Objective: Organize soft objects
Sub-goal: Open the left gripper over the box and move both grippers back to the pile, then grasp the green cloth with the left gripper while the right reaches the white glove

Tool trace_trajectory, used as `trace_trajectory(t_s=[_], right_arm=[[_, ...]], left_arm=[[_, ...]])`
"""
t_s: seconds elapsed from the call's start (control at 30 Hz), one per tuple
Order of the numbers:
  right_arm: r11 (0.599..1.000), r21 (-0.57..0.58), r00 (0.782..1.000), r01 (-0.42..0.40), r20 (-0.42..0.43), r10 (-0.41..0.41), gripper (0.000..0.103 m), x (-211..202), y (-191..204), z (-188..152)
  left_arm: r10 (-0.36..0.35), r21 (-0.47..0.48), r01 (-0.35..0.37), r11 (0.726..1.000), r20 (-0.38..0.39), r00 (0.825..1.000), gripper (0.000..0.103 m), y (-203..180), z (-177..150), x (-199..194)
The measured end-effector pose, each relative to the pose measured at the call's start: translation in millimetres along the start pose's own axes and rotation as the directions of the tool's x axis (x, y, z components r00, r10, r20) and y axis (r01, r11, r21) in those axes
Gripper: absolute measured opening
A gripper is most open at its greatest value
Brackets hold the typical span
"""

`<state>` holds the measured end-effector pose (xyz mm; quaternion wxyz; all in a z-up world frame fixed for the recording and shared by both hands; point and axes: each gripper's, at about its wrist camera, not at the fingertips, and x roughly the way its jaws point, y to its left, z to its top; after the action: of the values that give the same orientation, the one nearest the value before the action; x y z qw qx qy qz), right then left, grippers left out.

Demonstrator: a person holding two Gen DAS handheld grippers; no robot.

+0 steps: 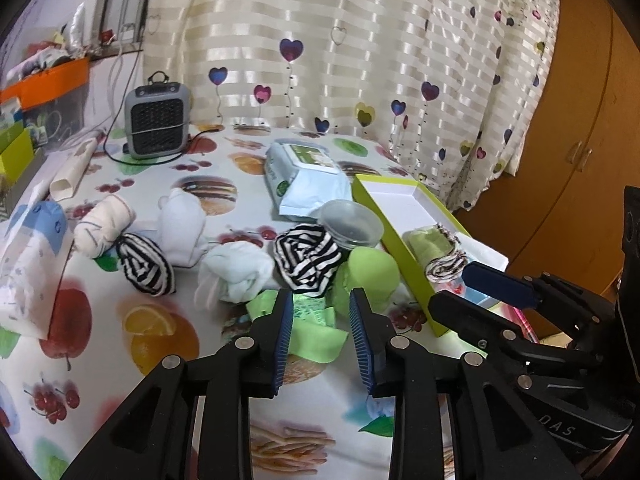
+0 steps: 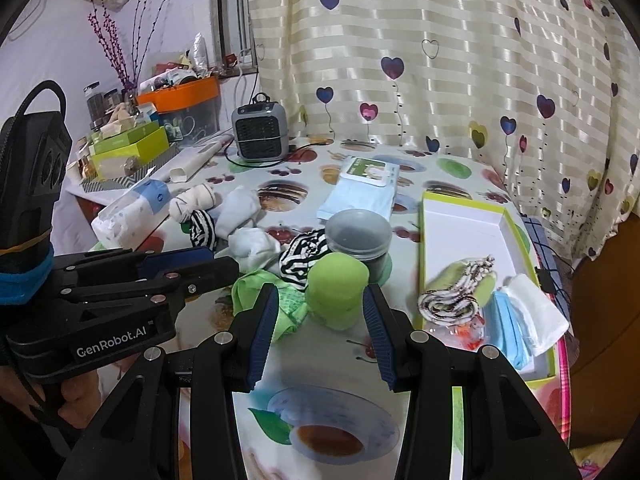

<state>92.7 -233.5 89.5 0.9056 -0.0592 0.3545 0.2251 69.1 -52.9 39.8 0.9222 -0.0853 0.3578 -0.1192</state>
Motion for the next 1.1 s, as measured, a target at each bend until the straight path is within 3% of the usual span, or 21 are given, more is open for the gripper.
trace_trajectory(t_s=[0.67,0.97,1.1], right_arm=[[0.999,-0.024,1.0,-0.028,-0.014,0.027,0.045,14,10,3],[0.999,-0.022,0.999,-0.029,-0.026,0.028,0.045,21,9,2],[0.999,-0.023,0.999,-0.032,-0.029,0.031,0.045,24,8,2]], left_arm=[[0.021,-0.064,-0.022,0.998,-0.019,1.0,0.038,33,-6,4],[-0.001,-0.072,-0.005,0.997,-0.086,0.996,0.04,38,-15,24],[-0.014,-0.085,0.004,0.996,-0.115,0.993,0.049,41,-18,37]])
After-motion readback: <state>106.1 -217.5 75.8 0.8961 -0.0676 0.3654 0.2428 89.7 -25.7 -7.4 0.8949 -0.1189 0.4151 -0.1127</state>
